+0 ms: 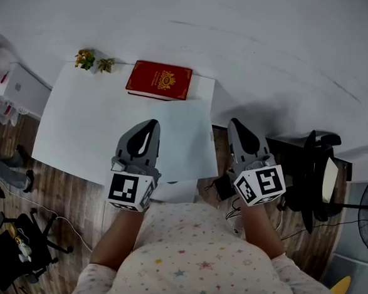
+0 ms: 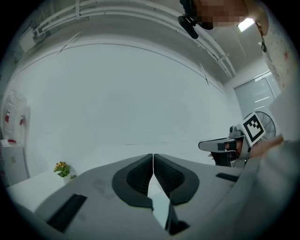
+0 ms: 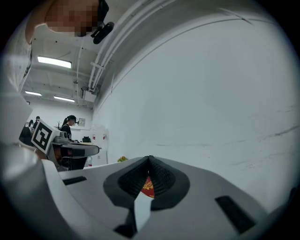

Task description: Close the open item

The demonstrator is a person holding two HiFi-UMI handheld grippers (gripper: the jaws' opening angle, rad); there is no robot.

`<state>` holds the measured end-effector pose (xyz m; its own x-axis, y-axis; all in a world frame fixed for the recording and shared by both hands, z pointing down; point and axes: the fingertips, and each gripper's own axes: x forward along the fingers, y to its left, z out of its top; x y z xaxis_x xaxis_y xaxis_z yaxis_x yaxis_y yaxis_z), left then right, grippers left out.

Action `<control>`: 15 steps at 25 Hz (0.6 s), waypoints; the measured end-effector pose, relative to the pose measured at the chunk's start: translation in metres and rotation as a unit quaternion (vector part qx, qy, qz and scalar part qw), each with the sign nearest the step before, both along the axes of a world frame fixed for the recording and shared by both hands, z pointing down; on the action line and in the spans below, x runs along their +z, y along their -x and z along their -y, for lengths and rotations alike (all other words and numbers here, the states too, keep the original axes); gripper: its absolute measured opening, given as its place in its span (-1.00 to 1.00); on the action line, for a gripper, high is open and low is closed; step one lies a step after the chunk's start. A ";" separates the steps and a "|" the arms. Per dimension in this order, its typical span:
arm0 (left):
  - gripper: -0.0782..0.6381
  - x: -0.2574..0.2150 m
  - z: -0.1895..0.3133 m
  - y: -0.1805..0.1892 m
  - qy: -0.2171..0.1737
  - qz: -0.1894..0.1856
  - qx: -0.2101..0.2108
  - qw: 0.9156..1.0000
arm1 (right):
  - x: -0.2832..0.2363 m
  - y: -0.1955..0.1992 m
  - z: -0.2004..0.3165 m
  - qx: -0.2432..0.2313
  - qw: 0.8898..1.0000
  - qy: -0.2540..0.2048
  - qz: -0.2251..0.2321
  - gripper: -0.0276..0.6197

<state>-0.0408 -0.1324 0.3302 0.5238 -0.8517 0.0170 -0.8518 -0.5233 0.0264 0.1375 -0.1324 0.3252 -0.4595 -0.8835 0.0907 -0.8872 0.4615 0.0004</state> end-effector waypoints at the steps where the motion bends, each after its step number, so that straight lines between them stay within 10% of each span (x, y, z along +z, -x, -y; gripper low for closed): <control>1: -0.73 0.000 0.000 0.000 0.000 0.000 0.000 1.000 | 0.000 0.000 0.000 -0.001 1.000 -0.002 0.000 -0.91; 15: -0.73 0.002 -0.003 -0.002 0.000 0.000 0.005 1.000 | 0.004 -0.003 -0.004 0.010 1.000 -0.001 0.000 -0.91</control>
